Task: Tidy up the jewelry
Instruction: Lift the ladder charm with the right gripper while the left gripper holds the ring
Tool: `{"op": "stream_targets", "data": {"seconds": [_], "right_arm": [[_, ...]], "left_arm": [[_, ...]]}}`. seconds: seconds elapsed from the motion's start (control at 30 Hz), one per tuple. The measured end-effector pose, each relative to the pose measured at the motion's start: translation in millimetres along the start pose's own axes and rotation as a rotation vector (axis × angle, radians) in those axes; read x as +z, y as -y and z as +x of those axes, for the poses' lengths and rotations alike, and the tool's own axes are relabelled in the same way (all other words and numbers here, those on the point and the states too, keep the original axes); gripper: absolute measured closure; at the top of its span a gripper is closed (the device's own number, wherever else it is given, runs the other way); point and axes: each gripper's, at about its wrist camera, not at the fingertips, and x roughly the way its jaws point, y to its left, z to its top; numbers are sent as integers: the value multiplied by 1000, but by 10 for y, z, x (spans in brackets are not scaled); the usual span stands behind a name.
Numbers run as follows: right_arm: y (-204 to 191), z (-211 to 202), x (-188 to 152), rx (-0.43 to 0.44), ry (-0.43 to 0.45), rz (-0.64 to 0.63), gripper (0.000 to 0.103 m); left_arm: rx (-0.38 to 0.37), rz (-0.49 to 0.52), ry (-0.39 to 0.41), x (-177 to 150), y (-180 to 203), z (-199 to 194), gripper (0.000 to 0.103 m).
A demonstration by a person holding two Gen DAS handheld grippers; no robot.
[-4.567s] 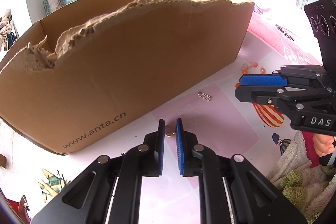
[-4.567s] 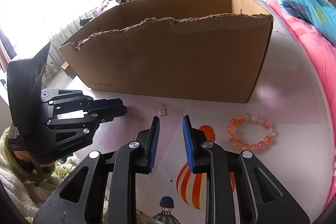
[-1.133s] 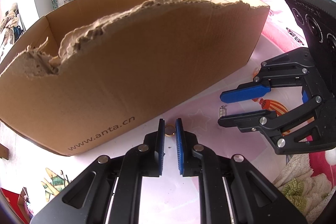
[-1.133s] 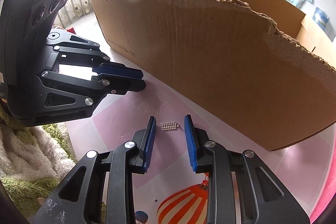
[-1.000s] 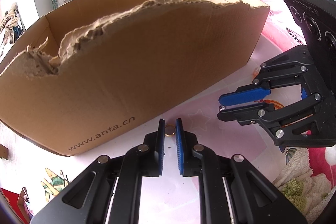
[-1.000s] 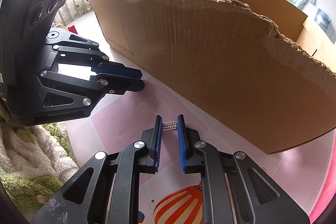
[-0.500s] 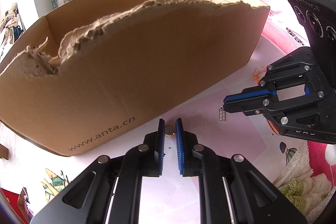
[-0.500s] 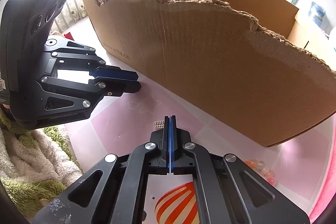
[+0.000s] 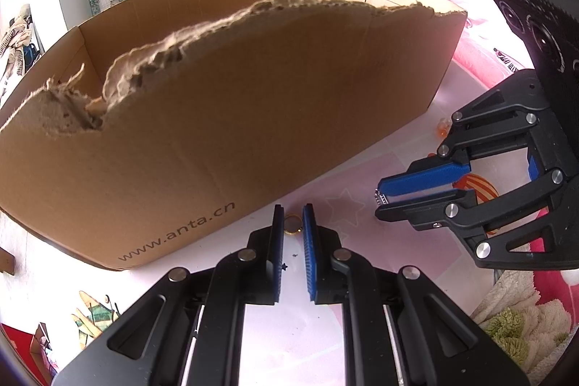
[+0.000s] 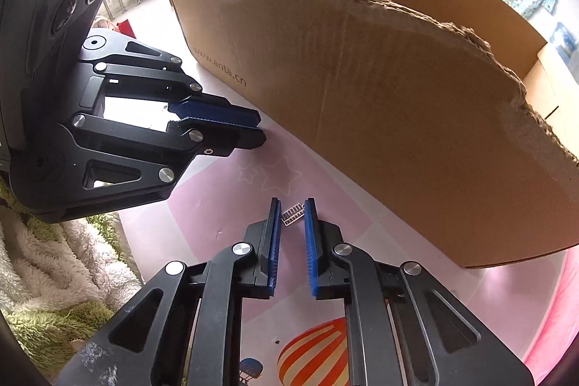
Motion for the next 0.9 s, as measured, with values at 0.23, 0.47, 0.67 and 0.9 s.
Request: {"op": "stream_targets", "data": {"seconds": [0.23, 0.47, 0.67, 0.9], "right_arm": [[52, 35, 24, 2, 7, 29, 93], [87, 18, 30, -2, 19, 51, 93], [178, -79, 1, -5, 58, 109, 93], [253, -189, -102, -3, 95, 181, 93]], "left_arm": [[-4, -2, 2, -16, -19, -6, 93], [-3, -2, 2, -16, -25, -7, 93], [-2, -1, 2, -13, -34, -1, 93], [5, 3, -1, 1, -37, -5, 93]]}}
